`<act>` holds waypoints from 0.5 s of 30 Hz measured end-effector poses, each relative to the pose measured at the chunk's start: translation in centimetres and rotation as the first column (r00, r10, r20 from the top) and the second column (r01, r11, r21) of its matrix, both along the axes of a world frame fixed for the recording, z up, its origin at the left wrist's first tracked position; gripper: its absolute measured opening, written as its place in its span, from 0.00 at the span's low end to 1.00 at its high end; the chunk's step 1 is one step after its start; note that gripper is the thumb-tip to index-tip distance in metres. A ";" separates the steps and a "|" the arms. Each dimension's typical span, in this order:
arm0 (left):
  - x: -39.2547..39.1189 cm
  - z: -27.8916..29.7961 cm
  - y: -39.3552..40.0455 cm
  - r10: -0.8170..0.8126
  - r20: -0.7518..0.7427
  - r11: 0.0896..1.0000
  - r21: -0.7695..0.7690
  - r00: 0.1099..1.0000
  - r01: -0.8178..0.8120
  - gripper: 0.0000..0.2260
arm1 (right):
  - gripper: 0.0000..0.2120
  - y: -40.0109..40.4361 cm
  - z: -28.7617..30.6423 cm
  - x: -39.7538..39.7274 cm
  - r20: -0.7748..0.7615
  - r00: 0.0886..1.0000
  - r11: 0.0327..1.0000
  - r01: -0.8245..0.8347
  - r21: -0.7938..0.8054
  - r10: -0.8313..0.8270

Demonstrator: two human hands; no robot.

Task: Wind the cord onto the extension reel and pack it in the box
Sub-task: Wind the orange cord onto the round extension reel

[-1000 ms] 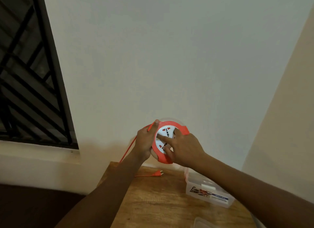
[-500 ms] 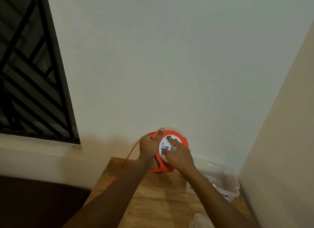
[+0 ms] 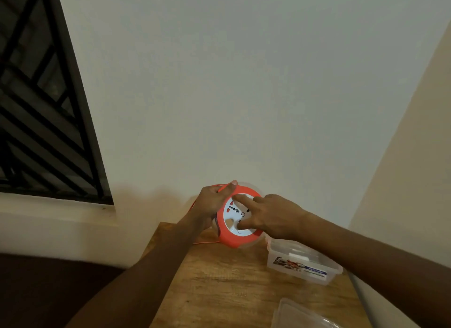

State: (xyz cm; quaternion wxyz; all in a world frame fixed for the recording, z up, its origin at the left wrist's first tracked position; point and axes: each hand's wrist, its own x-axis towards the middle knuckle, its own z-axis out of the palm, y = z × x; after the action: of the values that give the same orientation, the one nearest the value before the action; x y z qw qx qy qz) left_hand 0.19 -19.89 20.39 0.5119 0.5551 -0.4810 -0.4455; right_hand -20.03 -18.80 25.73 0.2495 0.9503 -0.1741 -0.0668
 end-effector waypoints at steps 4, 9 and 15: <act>0.0 -0.2 0.2 0.032 -0.059 0.999 -0.019 0.998 -0.034 0.18 | 0.33 0.5 -1.1 1.2 0.000 0.993 0.993 0.117 -0.009 -0.117; 0.3 -0.7 0.5 0.025 -0.115 0.998 -0.051 0.993 -0.032 0.18 | 0.33 0.5 -1.6 3.4 -0.092 0.973 0.977 0.209 -0.045 -0.212; 1.6 -2.0 0.0 0.028 -0.205 1.000 0.008 0.978 -0.027 0.19 | 0.36 -0.7 -1.4 5.1 -0.113 0.980 0.981 0.152 -0.122 -0.166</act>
State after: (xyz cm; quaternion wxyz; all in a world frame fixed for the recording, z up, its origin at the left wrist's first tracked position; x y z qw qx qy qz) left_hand 1.77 -19.90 18.37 0.5635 0.5142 -0.4169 -0.4941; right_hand -14.91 -19.49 24.35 0.3069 0.9118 -0.2374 -0.1346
